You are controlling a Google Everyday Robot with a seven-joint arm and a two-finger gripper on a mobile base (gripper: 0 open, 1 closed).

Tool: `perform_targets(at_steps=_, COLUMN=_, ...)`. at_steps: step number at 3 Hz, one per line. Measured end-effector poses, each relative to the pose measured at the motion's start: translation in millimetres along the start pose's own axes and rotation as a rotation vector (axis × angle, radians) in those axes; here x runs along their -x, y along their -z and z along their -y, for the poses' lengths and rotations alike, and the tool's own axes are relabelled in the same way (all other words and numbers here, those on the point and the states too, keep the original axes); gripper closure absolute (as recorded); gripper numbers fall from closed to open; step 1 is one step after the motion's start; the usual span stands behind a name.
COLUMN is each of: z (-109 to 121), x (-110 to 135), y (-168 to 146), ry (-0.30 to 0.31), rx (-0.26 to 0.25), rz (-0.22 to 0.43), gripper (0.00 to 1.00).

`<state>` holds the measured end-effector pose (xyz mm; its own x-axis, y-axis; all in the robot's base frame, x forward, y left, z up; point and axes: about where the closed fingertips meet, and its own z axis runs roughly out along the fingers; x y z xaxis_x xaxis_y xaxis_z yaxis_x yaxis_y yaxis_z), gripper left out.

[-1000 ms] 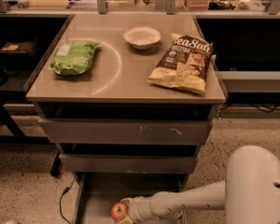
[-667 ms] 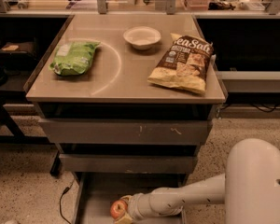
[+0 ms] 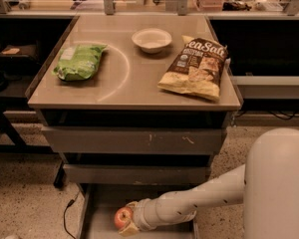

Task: Pick apple from bottom drawer and place on counter

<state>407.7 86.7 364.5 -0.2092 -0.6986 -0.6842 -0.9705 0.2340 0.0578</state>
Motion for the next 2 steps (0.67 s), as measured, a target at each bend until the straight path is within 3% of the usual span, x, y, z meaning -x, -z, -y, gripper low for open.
perform_targets(at_steps=2, z=5.1, x=12.0, y=12.2, ry=0.026, rx=-0.017, rz=-0.004, gripper=1.00)
